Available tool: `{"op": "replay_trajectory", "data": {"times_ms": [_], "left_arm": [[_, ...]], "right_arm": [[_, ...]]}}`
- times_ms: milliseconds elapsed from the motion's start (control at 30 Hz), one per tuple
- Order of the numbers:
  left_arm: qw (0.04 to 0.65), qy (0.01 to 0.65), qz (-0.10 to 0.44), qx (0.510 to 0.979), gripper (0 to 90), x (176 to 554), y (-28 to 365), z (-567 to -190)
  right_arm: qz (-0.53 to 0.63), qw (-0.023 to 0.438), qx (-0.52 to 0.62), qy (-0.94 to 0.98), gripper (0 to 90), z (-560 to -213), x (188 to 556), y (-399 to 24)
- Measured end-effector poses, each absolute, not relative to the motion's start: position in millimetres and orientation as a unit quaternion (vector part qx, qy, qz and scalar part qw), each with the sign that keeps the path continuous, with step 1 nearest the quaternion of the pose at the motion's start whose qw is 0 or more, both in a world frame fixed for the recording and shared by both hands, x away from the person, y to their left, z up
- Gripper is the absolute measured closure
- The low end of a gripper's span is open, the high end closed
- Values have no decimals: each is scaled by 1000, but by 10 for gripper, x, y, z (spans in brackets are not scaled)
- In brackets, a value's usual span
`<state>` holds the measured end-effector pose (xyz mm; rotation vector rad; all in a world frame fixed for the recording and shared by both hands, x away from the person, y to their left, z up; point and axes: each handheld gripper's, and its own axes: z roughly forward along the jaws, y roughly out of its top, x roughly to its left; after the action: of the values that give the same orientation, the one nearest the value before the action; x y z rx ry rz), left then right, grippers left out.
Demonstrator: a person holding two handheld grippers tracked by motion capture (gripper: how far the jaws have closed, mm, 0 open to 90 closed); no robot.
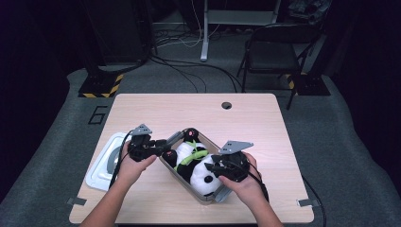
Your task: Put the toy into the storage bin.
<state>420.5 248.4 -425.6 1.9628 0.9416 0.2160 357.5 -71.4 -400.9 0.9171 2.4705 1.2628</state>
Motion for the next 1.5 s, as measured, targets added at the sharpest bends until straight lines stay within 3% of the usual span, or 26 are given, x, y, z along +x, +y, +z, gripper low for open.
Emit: {"op": "replay_trajectory", "data": {"times_ms": [67, 600, 833, 1500], "left_arm": [[453, 382, 93, 800, 725, 4166, 2482, -4265], [459, 401, 91, 787, 711, 3897, 2681, -4254], [470, 406, 104, 777, 518, 4073, 2627, -4140], [473, 364, 125, 793, 407, 4597, 2228, -4017]], "right_arm": [[426, 98, 310, 844, 612, -4048, 3610, -704], [419, 81, 308, 850, 617, -4158, 3647, -618], [425, 78, 311, 847, 578, -4135, 3642, -630], [465, 99, 331, 815, 499, -4003, 3527, -882]]}}
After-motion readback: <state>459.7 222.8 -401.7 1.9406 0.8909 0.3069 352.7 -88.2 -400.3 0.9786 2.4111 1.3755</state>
